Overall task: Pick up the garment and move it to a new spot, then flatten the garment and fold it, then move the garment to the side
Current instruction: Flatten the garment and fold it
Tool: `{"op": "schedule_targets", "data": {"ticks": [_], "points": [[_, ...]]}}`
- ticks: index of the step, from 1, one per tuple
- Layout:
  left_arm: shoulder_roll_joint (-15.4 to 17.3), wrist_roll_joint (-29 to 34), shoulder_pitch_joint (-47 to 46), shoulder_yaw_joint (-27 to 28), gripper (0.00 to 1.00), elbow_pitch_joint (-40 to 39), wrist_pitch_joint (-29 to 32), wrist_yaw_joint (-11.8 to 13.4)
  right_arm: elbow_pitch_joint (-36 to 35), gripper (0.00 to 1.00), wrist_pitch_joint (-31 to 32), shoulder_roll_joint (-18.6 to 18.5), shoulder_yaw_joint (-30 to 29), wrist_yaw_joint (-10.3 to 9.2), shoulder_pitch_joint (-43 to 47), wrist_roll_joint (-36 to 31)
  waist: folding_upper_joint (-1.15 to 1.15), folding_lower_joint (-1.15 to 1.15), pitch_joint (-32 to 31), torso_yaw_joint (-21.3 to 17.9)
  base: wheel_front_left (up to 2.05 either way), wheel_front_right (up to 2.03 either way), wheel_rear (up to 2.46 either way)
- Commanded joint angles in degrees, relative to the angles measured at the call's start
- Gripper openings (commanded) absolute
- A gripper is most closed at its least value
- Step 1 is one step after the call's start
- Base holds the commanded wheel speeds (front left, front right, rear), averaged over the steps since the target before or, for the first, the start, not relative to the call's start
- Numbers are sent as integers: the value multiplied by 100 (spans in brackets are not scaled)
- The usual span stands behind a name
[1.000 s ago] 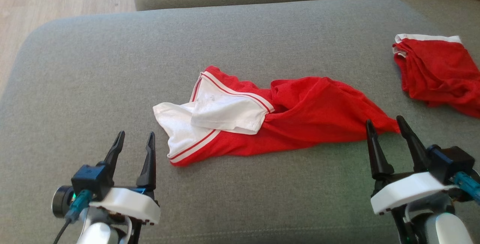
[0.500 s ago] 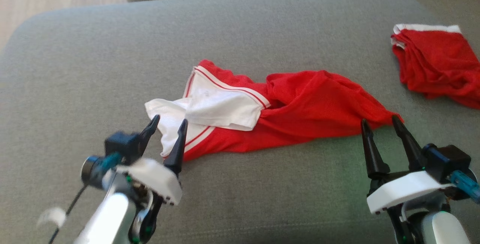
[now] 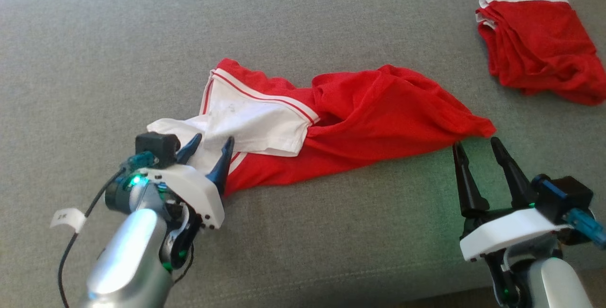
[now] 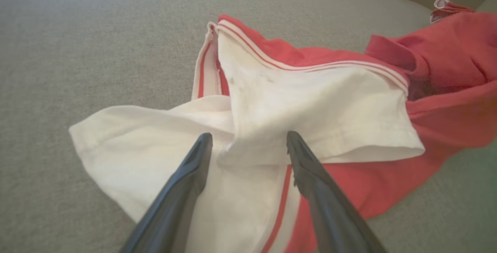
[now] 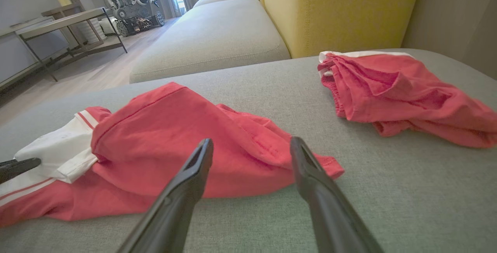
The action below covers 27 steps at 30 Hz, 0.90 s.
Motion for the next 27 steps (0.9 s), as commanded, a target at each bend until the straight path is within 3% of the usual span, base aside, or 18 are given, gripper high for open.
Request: {"op": "schedule_targets", "data": {"ticks": [1,2,3,11,19,27], "points": [[87,-20,-300,205,100,-125,-146,-33,-157,100,-62,-26,121,-4,-202,73,0,0,22,-6,0,0,0],[82,-30,-324,201,45,-87,-187,-68,-138,100,-72,-26,122,-4,-211,86,0,0,30,-5,0,0,0],[84,-36,-347,188,0,-49,-206,-106,-122,100,-83,-26,123,-4,-221,90,0,0,35,-1,0,0,0],[86,-165,-431,214,0,-491,-346,-250,-43,100,-138,-26,119,-4,-282,117,0,0,6,40,0,0,0],[224,-410,-977,643,0,-1255,-223,-108,-47,100,-163,-26,240,-4,-426,214,0,0,220,-97,0,0,0],[448,-896,-2078,1223,0,-49,85,-177,106,100,-331,-26,541,-4,-755,472,0,0,717,-597,0,0,0]]}}
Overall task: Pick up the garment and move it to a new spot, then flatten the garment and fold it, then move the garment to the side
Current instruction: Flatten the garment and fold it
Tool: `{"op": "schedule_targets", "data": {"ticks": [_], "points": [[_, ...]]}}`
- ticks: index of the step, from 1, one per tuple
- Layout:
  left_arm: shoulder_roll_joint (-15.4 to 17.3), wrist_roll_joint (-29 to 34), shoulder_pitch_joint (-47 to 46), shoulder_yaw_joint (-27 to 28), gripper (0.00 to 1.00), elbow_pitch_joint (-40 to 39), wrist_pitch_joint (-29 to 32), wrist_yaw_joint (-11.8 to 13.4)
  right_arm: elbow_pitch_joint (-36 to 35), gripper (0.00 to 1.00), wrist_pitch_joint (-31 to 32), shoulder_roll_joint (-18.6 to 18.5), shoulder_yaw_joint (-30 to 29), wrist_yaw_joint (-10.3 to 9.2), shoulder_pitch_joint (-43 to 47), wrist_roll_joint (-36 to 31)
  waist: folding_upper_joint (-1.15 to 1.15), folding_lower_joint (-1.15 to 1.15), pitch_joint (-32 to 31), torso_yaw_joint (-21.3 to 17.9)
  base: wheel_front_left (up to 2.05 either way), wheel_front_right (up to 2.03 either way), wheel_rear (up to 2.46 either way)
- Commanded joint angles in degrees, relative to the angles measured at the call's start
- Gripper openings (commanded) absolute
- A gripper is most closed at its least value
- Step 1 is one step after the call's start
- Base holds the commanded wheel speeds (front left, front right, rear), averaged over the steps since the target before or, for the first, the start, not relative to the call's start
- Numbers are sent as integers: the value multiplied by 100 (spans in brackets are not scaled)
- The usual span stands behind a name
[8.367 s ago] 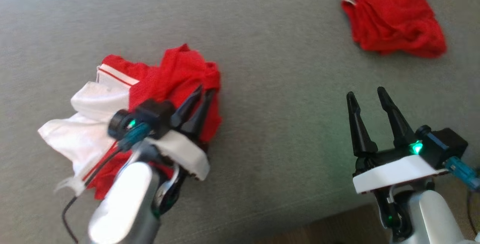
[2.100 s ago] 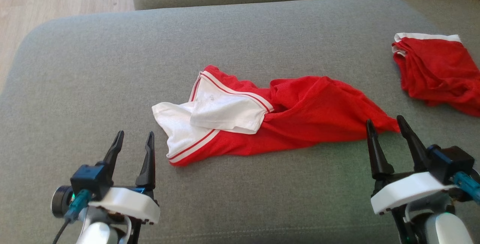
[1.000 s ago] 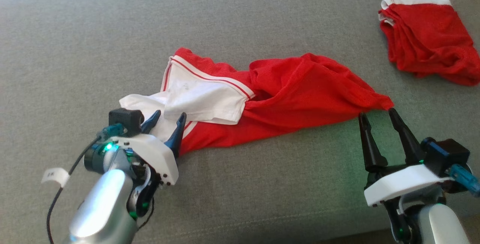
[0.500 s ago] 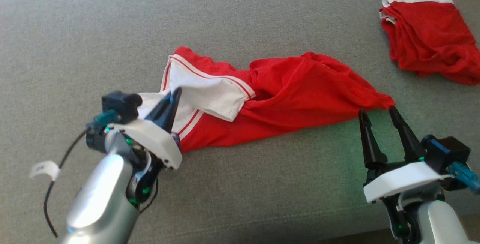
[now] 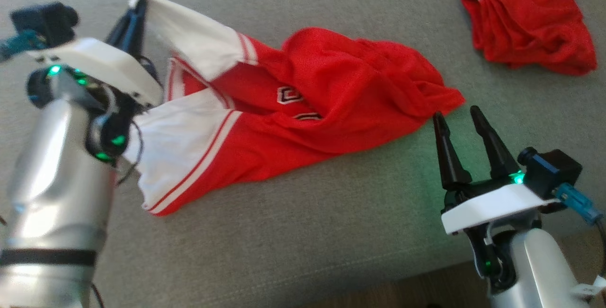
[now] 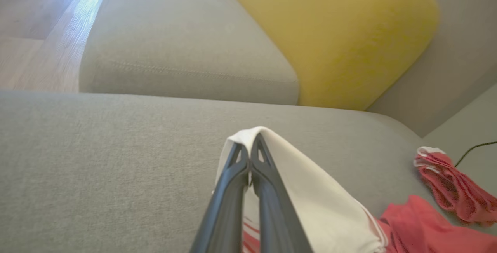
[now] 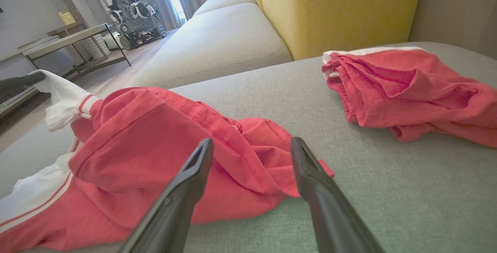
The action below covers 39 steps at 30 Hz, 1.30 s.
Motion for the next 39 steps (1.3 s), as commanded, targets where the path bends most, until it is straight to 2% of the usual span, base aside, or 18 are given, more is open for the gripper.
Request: {"op": "schedule_targets", "data": {"ticks": [1,3,4,5,6,10,13,15,19,26,32,39], "points": [[264,-61,-376,263,0,100,36,-48,-115,100,-102,-25,175,-4,-152,73,0,-1,236,-246,0,0,0],[308,-111,-595,320,0,509,40,-99,-39,100,-177,-25,210,-4,-198,127,0,-1,321,-329,0,0,0],[309,-153,-692,353,20,700,23,-132,1,100,-214,-25,213,-4,-214,149,0,-1,349,-354,0,0,0],[316,-181,-772,362,78,890,28,-172,42,100,-246,-25,219,-4,-228,173,0,-1,366,-374,0,0,0],[325,-189,-840,356,100,1053,14,-214,80,100,-276,-25,228,-4,-241,190,0,-1,373,-388,0,0,0],[362,-86,-945,313,100,1389,-362,-301,184,100,-357,-25,201,-4,-265,206,0,-1,341,-381,0,0,0],[399,70,-885,259,100,1408,-692,-275,196,100,-377,-25,156,-4,-270,176,0,-1,283,-326,0,0,0],[424,333,-662,175,100,1282,-1232,-120,162,100,-374,-25,90,-4,-265,92,0,-1,169,-189,0,0,0],[428,663,-147,127,100,774,-1678,197,87,100,-279,-25,-4,-4,-247,-53,0,-1,-16,33,0,0,0],[387,1295,1188,202,100,-860,-1795,831,-74,100,-58,-25,-156,-4,-145,-273,0,-1,-385,422,0,0,0],[257,1521,2404,232,100,-1795,-1798,1114,-168,100,139,-25,-207,-4,-33,-421,0,-1,-668,643,0,0,0],[108,1611,3315,215,100,-2278,-1798,1320,-249,100,264,-25,-320,-4,164,-520,0,-1,-912,822,0,0,0]]}}
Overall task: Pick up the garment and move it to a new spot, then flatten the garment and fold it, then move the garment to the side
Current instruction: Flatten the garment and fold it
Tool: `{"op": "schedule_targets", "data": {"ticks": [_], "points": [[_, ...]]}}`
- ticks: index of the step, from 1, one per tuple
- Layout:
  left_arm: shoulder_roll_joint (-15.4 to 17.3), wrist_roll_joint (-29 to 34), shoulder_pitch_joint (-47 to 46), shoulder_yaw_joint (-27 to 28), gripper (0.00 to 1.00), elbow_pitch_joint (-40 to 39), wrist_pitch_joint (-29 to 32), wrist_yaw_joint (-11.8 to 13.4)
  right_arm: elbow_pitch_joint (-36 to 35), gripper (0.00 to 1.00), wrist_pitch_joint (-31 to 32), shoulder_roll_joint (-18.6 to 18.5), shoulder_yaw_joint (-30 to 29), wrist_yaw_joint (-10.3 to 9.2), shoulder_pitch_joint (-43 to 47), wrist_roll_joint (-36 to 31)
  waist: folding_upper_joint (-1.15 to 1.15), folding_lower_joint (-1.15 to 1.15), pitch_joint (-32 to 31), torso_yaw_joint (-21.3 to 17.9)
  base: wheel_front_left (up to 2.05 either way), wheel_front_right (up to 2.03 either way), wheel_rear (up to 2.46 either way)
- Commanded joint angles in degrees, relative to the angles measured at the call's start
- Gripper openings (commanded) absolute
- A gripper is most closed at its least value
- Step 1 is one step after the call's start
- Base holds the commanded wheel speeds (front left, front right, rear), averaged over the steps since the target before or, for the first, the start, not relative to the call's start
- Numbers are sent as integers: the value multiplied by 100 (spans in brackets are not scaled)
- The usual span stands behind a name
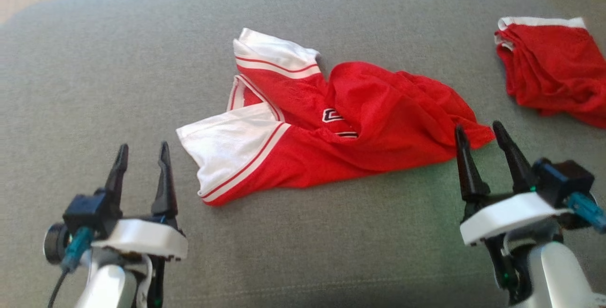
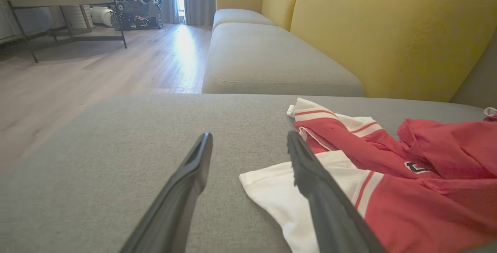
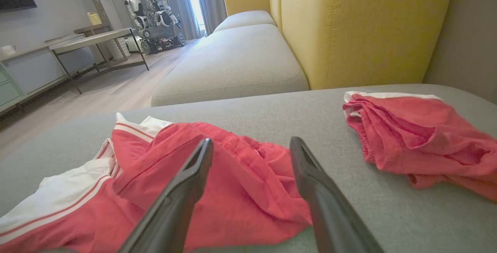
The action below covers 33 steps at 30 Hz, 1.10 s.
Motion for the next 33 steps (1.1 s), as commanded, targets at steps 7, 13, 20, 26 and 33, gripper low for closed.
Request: {"op": "schedule_targets", "data": {"ticks": [7,13,20,26,33], "points": [[42,110,162,136,100,-285,-69,41,-245,100,131,-22,95,-4,67,-90,0,0,-189,116,0,0,0],[39,102,187,100,100,-280,-70,23,-251,100,161,-22,84,-4,96,-78,0,0,-205,115,0,0,0],[35,129,140,72,100,-312,-70,26,-224,100,165,-22,46,-4,86,-57,0,0,-185,129,0,0,0],[39,162,80,46,100,-360,-70,14,-106,100,230,-22,4,-4,-36,-22,0,0,-120,186,0,0,0],[-27,227,-229,-76,100,-376,-70,-98,451,100,448,-411,-126,-4,-467,272,0,0,190,489,0,0,0]]}}
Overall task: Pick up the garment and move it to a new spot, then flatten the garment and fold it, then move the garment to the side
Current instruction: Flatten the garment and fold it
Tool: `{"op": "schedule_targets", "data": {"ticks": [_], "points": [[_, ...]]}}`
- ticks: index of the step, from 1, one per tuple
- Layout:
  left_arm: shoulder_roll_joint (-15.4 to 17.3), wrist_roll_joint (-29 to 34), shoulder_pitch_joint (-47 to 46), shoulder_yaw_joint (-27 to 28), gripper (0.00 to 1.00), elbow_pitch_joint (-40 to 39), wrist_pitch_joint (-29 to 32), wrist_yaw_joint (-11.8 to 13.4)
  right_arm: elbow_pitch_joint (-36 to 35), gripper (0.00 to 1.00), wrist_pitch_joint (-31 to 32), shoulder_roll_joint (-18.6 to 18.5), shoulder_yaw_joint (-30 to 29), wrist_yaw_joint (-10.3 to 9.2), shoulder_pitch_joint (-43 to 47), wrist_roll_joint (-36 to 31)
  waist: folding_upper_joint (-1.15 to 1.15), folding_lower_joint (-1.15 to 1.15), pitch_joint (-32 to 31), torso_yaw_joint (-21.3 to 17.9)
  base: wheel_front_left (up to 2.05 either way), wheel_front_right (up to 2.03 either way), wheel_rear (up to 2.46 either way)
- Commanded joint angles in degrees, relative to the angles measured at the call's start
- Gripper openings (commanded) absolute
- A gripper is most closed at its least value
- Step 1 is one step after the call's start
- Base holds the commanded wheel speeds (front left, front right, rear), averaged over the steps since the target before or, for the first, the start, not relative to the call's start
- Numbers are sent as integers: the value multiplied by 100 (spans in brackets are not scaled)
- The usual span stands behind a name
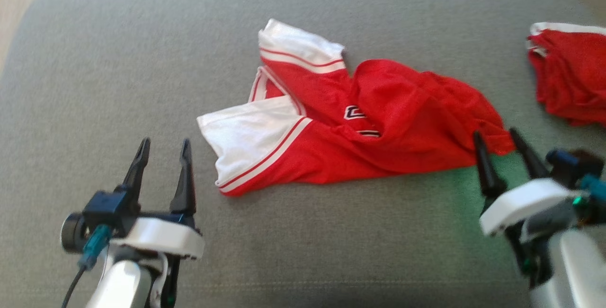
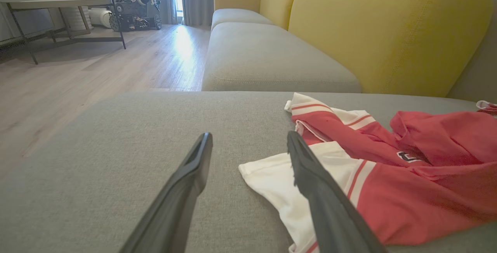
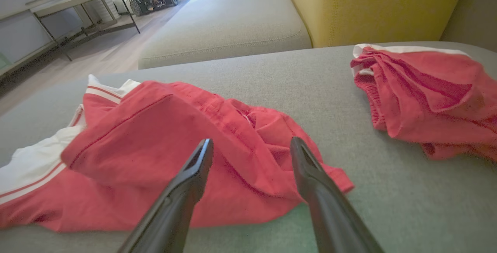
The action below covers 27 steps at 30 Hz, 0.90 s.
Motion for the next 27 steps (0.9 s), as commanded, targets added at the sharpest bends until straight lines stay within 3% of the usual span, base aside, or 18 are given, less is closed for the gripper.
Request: {"op": "schedule_targets", "data": {"ticks": [1,14,15,16,17,22,27], "points": [[31,46,-310,165,100,-201,-70,-25,-147,100,24,-147,120,-4,-352,36,0,0,143,134,0,0,0],[-278,205,-696,187,100,-96,-70,-270,1003,100,776,-1151,1073,-4,-1549,658,0,0,580,476,0,0,0],[-304,220,-709,197,100,-88,-70,-289,1058,80,825,-1192,1151,-4,-1580,719,0,0,595,480,0,0,0],[-327,234,-720,209,100,-82,-70,-308,1097,44,857,-1231,1223,-4,-1611,777,0,0,613,481,0,0,0],[-348,249,-730,223,100,-77,-70,-325,1109,0,843,-1262,1274,-4,-1641,837,0,0,631,478,0,0,0],[-422,328,-735,311,100,-50,-70,-401,970,0,661,-1321,1274,-4,-1583,971,0,0,637,411,0,0,0],[-448,388,-660,424,100,-44,-70,-452,429,0,405,-1178,805,-4,-1274,791,0,0,570,245,0,0,0]]}}
